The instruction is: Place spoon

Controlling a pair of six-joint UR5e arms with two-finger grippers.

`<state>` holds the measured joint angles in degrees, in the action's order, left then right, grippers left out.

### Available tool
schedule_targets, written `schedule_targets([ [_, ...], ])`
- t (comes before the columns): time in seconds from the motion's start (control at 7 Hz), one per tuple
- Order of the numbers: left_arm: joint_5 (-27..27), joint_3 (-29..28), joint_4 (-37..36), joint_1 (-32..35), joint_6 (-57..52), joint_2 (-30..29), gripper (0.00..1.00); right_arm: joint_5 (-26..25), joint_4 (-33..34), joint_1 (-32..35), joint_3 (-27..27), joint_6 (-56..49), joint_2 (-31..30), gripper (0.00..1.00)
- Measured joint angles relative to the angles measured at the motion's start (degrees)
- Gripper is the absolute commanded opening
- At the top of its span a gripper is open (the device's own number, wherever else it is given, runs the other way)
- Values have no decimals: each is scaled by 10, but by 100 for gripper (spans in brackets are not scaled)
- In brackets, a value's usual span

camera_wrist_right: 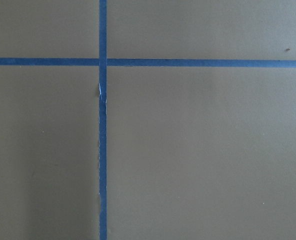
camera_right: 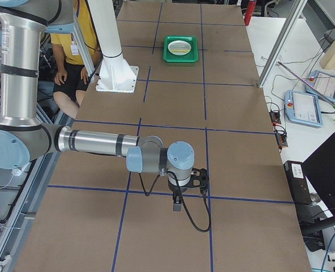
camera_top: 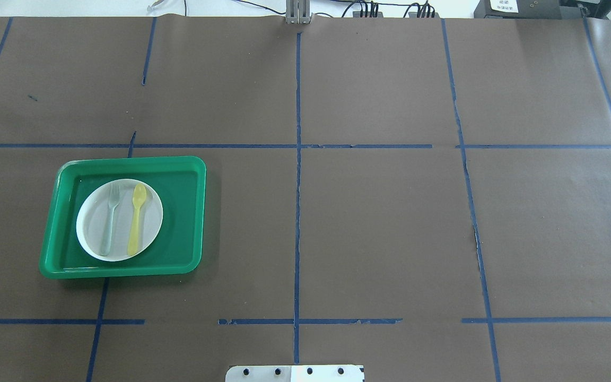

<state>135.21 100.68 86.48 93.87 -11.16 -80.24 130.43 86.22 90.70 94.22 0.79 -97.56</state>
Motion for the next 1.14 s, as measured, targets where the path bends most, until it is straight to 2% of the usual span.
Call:
schedule_targets([
  [0.43,1,8,15,-1,-1,-5,100,0,0,0,0,0,0,100],
  [0.71,0,11,122,-27,14,-10,100,0,0,0,0,0,0,100],
  [0.86,-3,20,164,-68,57,-12,100,0,0,0,0,0,0,100],
  [1.14,-47,66,221,-186,244,-26,100,0,0,0,0,0,0,100],
])
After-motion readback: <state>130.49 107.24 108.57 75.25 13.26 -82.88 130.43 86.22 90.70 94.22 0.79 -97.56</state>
